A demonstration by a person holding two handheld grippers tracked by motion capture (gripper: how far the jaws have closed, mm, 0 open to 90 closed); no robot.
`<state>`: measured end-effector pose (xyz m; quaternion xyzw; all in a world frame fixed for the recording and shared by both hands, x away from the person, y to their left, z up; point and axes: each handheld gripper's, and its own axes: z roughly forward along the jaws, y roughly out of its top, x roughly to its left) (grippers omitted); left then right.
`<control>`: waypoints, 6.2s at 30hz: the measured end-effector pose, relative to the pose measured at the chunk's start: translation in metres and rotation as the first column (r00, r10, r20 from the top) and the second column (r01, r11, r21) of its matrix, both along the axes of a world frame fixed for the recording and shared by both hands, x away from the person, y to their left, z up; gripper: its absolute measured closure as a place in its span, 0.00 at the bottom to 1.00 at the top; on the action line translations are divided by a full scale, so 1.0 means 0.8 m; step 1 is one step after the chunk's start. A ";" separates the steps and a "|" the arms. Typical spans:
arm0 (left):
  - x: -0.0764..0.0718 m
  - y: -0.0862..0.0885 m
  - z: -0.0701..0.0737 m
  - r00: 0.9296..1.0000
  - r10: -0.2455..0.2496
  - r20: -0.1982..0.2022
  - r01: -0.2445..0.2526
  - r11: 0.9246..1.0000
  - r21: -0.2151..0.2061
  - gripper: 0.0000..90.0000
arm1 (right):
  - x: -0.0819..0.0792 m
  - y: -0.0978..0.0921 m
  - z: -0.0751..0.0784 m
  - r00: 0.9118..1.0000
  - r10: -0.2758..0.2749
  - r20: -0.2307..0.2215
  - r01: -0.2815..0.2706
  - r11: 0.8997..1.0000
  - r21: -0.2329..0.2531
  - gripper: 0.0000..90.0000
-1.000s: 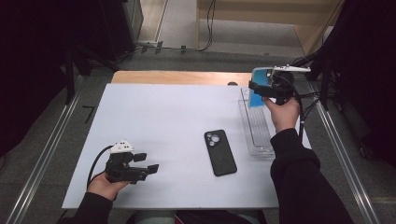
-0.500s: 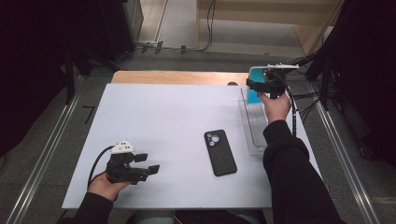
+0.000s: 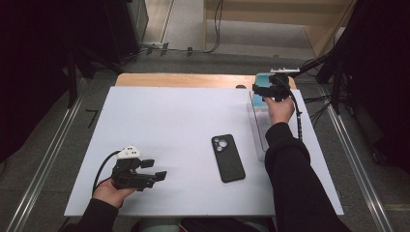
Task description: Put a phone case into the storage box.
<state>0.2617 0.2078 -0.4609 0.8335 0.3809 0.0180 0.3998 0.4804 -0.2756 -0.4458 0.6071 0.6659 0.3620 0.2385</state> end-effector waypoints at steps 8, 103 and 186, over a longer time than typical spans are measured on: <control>0.000 0.000 0.000 1.000 0.002 -0.002 -0.002 1.000 -0.001 0.31 | 0.007 0.002 -0.010 1.000 0.006 -0.014 -0.006 1.000 0.022 0.11; 0.022 -0.015 0.011 0.996 -0.088 -0.029 0.087 0.995 -0.044 0.31 | -0.249 0.070 0.023 0.775 0.630 -0.043 -0.618 0.771 0.156 0.14; 0.015 -0.006 0.014 0.997 -0.076 -0.029 0.074 0.995 -0.065 0.31 | -0.224 0.138 -0.019 0.946 0.278 -0.167 -0.260 0.958 0.119 0.00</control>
